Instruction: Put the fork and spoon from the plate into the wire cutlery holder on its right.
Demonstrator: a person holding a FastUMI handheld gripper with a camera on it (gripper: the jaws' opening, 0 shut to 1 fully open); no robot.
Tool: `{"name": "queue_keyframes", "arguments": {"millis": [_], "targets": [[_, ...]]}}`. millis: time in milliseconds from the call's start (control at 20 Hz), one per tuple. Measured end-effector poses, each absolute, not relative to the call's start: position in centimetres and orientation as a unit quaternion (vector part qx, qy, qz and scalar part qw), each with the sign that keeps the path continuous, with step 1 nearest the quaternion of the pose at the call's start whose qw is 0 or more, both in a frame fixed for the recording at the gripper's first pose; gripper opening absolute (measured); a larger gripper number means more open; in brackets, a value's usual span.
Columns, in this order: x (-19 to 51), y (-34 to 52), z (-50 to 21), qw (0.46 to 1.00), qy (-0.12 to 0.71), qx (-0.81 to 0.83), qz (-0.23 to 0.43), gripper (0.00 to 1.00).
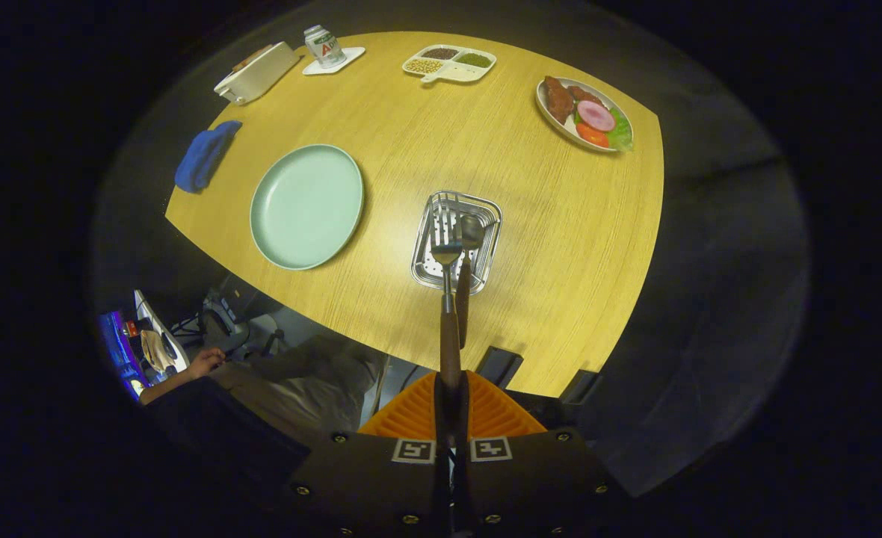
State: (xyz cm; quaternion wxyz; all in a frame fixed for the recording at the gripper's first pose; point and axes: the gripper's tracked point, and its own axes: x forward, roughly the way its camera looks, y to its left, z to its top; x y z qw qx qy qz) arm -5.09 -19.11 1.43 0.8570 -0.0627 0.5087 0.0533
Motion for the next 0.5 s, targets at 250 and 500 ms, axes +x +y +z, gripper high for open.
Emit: {"name": "queue_keyframes", "arguments": {"millis": [250, 500], "targets": [[-3.9, -20.2, 0.6, 0.814, 0.569, -0.101, 0.056, 0.03], [-2.2, -20.5, 0.5, 0.774, 0.617, -0.129, 0.066, 0.03]]}}
